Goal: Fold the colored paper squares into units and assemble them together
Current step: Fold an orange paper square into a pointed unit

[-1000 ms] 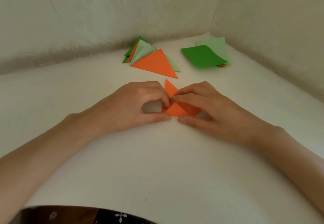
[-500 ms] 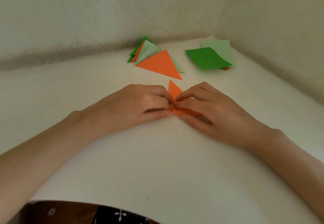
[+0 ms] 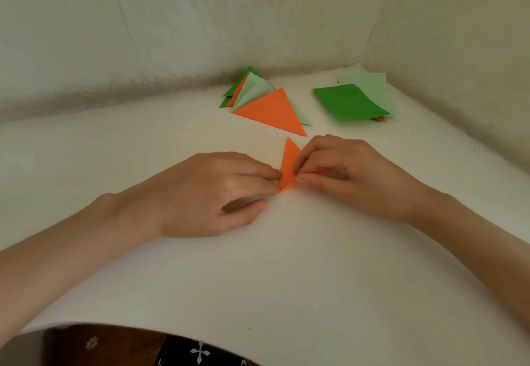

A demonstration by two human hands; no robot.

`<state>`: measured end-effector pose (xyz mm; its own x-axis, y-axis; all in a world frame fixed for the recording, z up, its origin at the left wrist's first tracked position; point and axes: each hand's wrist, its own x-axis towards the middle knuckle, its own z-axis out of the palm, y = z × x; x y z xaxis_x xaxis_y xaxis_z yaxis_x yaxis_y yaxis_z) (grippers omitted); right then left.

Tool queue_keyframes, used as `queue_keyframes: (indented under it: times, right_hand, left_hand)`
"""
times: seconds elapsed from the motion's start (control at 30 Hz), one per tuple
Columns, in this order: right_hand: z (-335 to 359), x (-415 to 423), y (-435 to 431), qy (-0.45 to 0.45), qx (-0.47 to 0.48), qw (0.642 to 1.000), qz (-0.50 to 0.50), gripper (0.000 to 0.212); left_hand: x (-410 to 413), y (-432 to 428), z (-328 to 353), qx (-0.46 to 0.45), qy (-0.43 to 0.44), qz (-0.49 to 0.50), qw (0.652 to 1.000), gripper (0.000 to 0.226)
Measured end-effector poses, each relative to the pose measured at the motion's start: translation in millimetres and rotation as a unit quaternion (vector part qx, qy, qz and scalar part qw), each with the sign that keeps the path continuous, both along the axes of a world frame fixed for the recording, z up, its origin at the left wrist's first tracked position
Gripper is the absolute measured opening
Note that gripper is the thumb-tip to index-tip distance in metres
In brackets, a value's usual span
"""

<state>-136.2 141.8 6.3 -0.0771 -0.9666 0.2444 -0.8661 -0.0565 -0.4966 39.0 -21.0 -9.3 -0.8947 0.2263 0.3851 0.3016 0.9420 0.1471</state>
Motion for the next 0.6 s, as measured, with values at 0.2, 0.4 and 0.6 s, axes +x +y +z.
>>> queue_keyframes:
  times: [0.2, 0.4, 0.6]
  right_hand:
    - [7, 4, -19, -0.143, 0.082, 0.982, -0.09, 0.009]
    - [5, 6, -26, -0.096, 0.091, 0.985, -0.114, 0.024]
    - [10, 7, -27, -0.067, 0.116, 0.984, -0.115, 0.016]
  left_hand:
    - [4, -4, -2, -0.054, 0.025, -0.016, 0.998, 0.027]
    - [6, -3, 3, -0.045, 0.028, -0.007, 0.999, 0.026]
    - [4, -6, 2, -0.035, -0.009, -0.01, 0.999, 0.033]
